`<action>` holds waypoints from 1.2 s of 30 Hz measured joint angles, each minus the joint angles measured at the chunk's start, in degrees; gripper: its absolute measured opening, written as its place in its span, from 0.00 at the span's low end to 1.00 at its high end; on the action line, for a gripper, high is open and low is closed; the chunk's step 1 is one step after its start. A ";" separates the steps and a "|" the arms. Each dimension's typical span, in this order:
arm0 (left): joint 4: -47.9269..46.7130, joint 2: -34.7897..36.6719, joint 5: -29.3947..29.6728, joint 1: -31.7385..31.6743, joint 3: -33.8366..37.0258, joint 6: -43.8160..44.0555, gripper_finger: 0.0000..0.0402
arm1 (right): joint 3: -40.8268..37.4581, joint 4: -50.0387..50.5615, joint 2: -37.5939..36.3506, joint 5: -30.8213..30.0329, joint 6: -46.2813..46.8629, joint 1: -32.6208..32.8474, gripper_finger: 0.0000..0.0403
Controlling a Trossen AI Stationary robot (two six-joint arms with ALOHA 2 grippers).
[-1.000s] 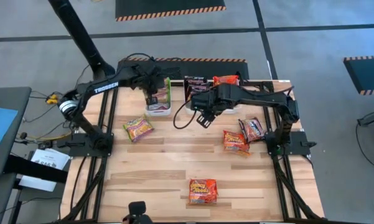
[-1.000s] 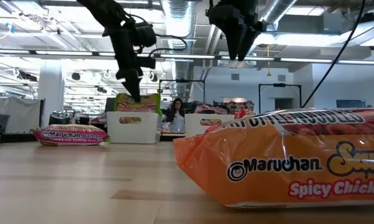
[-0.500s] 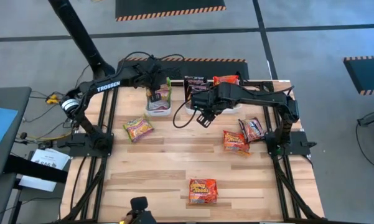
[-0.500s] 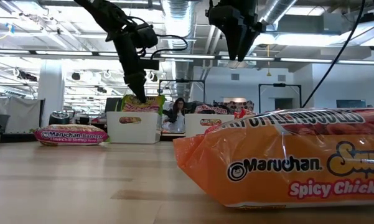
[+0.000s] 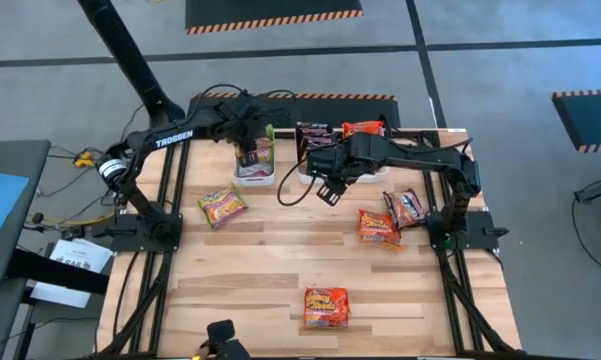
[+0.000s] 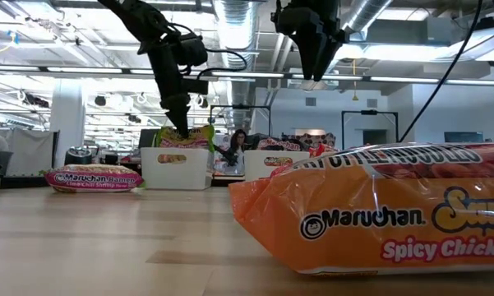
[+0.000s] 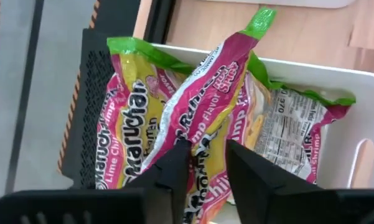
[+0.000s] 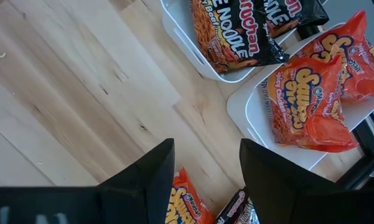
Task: Sort Maruchan noodles
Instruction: Put the green noodle pack into the left white bin, then put the orange noodle pack into the right white bin
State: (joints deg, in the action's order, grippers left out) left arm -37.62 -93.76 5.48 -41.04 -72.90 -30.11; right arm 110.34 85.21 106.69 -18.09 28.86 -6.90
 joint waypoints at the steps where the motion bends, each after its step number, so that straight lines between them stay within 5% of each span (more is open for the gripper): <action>1: -0.07 0.00 0.70 0.00 0.00 0.74 0.24 | 0.00 0.00 0.00 0.00 -0.46 0.00 0.51; 6: -0.37 0.00 4.29 -0.07 -0.31 1.97 0.30 | 0.00 0.00 0.00 0.00 -1.09 -0.33 0.51; 19: -6.21 -0.01 1.96 -0.27 -9.67 4.74 0.31 | 0.00 0.21 0.00 0.17 -5.60 -0.76 0.51; 31: -20.14 1.32 -23.46 -0.22 -15.80 16.72 0.31 | -0.16 4.78 -3.75 6.47 -12.67 -3.45 0.51; 36: -26.29 1.42 -28.46 -0.08 -15.80 17.55 0.31 | -10.05 0.95 -11.16 10.38 -10.36 -3.85 0.51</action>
State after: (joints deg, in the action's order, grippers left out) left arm -63.90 -92.33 -22.98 -41.12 -88.71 -12.56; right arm 100.30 86.16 95.53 -7.70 18.50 -10.75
